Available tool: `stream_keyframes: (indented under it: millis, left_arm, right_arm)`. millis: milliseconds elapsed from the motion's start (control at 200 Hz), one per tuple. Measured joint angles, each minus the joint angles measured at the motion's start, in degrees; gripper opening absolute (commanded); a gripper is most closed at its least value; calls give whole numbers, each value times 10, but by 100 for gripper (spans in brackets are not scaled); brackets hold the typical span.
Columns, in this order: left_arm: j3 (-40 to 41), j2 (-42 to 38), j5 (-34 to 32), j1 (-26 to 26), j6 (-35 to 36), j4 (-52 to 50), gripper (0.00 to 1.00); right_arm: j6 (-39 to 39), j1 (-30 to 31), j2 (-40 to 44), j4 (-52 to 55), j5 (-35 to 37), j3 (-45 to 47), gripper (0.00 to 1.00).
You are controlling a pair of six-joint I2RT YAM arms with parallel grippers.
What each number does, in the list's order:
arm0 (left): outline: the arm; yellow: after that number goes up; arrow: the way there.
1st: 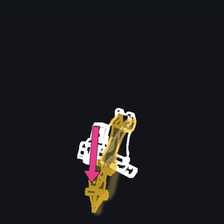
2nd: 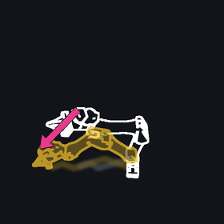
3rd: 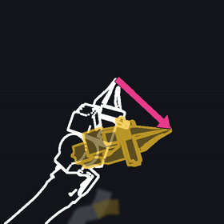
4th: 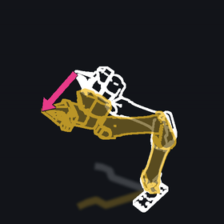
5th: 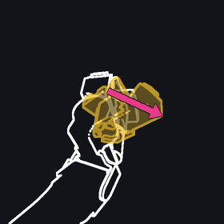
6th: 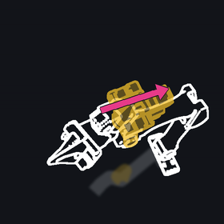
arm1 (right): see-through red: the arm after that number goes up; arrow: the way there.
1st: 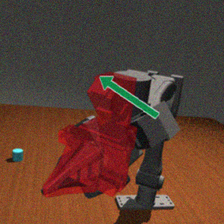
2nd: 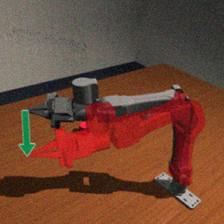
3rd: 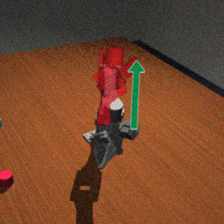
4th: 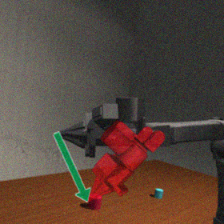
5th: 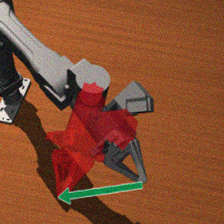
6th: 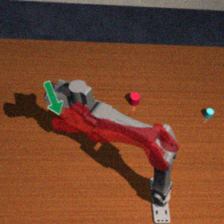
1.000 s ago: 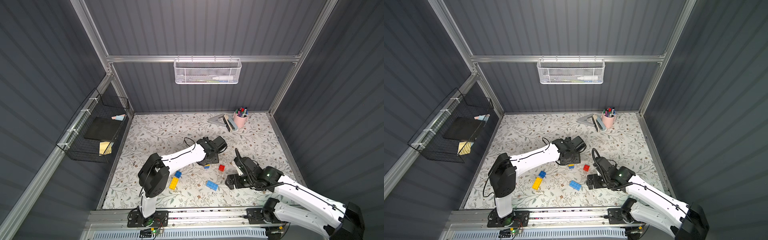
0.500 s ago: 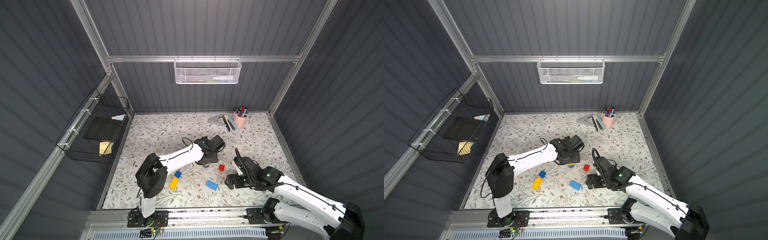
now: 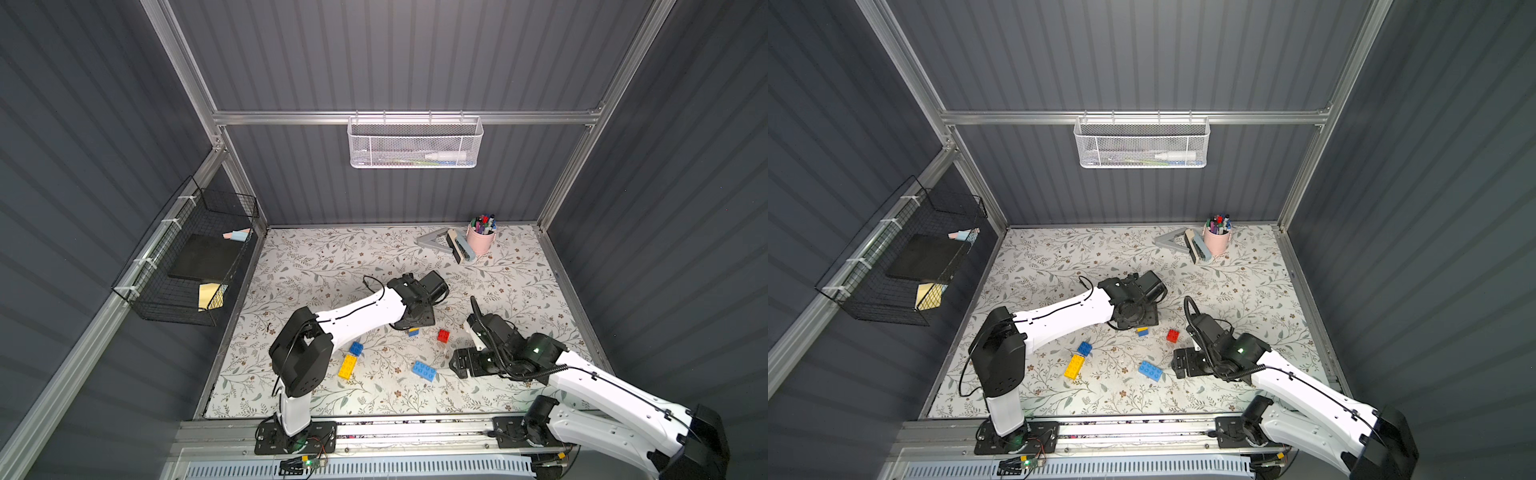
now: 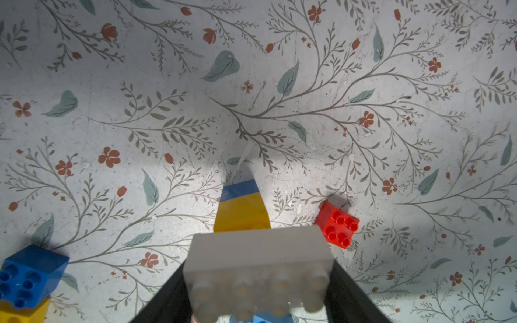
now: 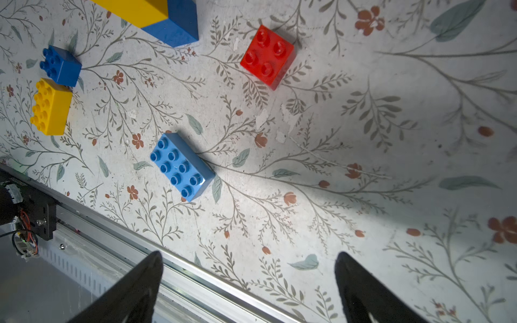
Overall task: Assemble a spoon with lego
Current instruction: Assemble the lego brick with the lego brick.
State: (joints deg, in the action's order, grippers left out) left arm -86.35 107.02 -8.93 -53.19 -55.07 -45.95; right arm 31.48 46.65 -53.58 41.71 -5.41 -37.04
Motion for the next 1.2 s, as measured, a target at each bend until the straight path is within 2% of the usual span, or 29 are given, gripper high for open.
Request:
stream_keyframes:
  millis: [305,445,550,650,755,971,1011,1121,1201]
  left_arm:
    - [0,0,0,2,0,0,65]
    - [3,-2,2,5,0,5,65]
    - [10,-7,2,6,0,9,65]
    - [14,-10,3,7,0,10,65]
    - [17,-13,7,9,0,12,65]
    - [21,-15,7,9,-2,15,65]
    - [21,-15,7,9,-2,15,65]
    - [21,-15,9,10,-3,15,64]
    - [22,-16,9,10,-3,17,64]
  right_arm:
    - [-2,0,-12,-18,-4,5,95]
    - [2,-5,-57,-48,-3,-1,88]
    - [8,-24,-104,-74,-20,-29,78]
    - [18,-60,-148,-101,-45,-60,64]
    - [25,-90,-185,-132,-68,-70,63]
    - [23,-95,-201,-145,-87,-70,62]
    - [19,-98,-202,-145,-87,-70,55]
    - [13,-116,-216,-147,-96,-77,23]
    - [19,-138,-237,-159,-118,-85,11]
